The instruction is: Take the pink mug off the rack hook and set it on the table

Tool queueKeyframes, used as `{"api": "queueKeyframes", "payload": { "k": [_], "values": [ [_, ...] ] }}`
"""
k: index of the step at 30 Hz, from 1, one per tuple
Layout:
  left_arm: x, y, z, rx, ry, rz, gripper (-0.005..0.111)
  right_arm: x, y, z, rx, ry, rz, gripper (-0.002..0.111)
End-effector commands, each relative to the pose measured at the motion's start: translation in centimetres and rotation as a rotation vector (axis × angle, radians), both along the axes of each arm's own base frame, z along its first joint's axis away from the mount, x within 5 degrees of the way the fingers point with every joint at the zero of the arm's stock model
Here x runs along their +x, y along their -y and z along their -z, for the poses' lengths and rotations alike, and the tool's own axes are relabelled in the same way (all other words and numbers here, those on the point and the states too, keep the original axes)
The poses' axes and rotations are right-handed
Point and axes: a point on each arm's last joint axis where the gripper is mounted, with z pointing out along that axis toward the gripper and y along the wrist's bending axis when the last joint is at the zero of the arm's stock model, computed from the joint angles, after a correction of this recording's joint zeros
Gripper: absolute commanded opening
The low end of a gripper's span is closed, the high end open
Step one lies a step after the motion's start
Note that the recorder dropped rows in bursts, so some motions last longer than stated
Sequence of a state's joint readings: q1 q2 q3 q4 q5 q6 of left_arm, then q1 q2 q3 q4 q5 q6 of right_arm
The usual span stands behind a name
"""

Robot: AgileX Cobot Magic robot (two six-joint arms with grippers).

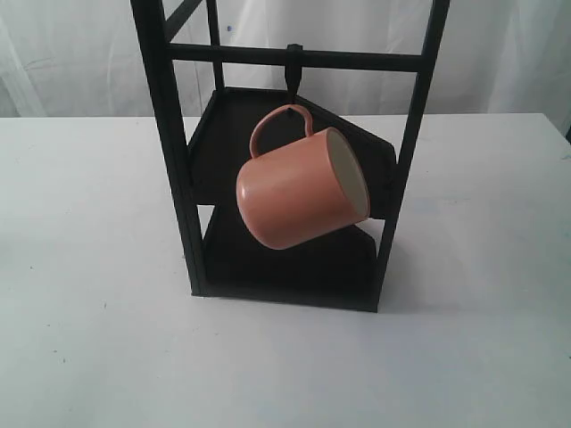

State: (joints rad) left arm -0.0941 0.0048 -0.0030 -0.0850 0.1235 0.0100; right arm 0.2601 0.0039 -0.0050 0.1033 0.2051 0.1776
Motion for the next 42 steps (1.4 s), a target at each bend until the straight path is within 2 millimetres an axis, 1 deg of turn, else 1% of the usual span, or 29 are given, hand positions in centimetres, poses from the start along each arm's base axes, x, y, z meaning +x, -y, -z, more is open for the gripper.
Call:
{"api": "queueKeyframes", "payload": {
  "k": [1,7,8,11,12,14,15,17,18,19,21,23,24,25,26,27,28,30,31,32,34,37,39,42],
  "values": [
    [0.0,0.0,0.1,-0.012,-0.003,-0.006,0.0,0.1,0.1,-1.3,0.048,0.153,0.019,0.0],
    [0.0,0.0,0.1,-0.012,-0.003,-0.006,0.0,-0.1,0.4,-2.9,0.11,0.316,0.037,0.0],
    [0.0,0.0,0.1,-0.012,-0.003,-0.006,0.0,-0.1,0.4,-3.0,0.124,0.322,0.039,0.0],
    [0.0,0.0,0.1,-0.012,-0.003,-0.006,0.0,0.0,0.6,-3.0,0.291,0.279,0.047,0.0],
    [0.0,0.0,0.1,-0.012,-0.003,-0.006,0.0,0.0,0.5,-2.8,0.289,0.252,0.042,0.0],
    [0.0,0.0,0.1,-0.012,-0.003,-0.006,0.0,-0.5,0.1,-4.0,0.245,0.138,-0.001,0.0],
    [0.0,0.0,0.1,-0.012,-0.003,-0.006,0.0,-1.0,-0.1,-4.9,0.188,0.093,-0.029,0.0],
    [0.0,0.0,0.1,-0.012,-0.003,-0.006,0.0,-2.3,-0.5,-7.3,0.031,0.063,-0.12,0.0],
    [0.0,0.0,0.1,-0.012,-0.003,-0.006,0.0,-2.8,-1.0,-8.8,-0.043,0.051,-0.196,0.0],
    [0.0,0.0,0.1,-0.012,-0.003,-0.006,0.0,-3.2,-1.4,-9.8,-0.091,0.05,-0.257,0.0],
    [0.0,0.0,0.1,-0.009,-0.003,-0.006,0.0,-3.3,-2.3,-11.5,-0.169,0.02,-0.378,0.0],
    [0.0,-0.1,0.1,0.014,0.0,-0.008,0.0,-2.8,-3.2,-12.7,-0.26,-0.038,-0.489,0.0],
    [0.0,-0.1,0.1,0.035,0.001,-0.009,0.0,-2.1,-3.5,-13.0,-0.297,-0.079,-0.525,0.0],
    [0.0,-0.2,0.1,0.069,0.005,-0.011,0.0,-0.8,-4.1,-13.7,-0.36,-0.135,-0.593,0.006],
    [0.0,-0.3,0.1,0.09,0.007,-0.012,0.0,-0.2,-4.4,-14.0,-0.372,-0.142,-0.611,0.011],
    [0.0,-0.4,0.1,0.111,0.009,-0.014,0.0,1.3,-5.0,-14.6,-0.408,-0.128,-0.65,0.027],
    [0.0,-0.4,0.1,0.111,0.009,-0.014,0.0,1.9,-5.3,-14.9,-0.417,-0.108,-0.666,0.036],
    [0.0,-0.4,0.1,0.111,0.009,-0.014,0.0,3.2,-5.9,-15.3,-0.443,-0.047,-0.711,0.057],
    [0.0,-0.4,0.1,0.111,0.009,-0.014,0.0,3.7,-6.3,-15.3,-0.462,-0.015,-0.736,0.064],
    [0.0,-0.4,0.1,0.111,0.009,-0.014,0.0,4.6,-7.0,-15.4,-0.468,0.056,-0.796,0.07],
    [0.0,-0.4,0.1,0.111,0.009,-0.014,0.0,5.9,-7.8,-15.3,-0.429,0.09,-0.842,0.069],
    [0.0,-0.4,0.1,0.111,0.009,-0.014,0.0,8.3,-8.6,-14.0,-0.425,0.046,-0.879,0.069],
    [0.0,-0.4,0.1,0.111,0.009,-0.014,0.0,9.5,-9.0,-13.5,-0.404,0.04,-0.895,0.069],
    [0.0,-0.4,0.1,0.111,0.009,-0.014,0.0,10.6,-9.2,-13.1,-0.394,0.04,-0.876,0.069]
  ]
}}
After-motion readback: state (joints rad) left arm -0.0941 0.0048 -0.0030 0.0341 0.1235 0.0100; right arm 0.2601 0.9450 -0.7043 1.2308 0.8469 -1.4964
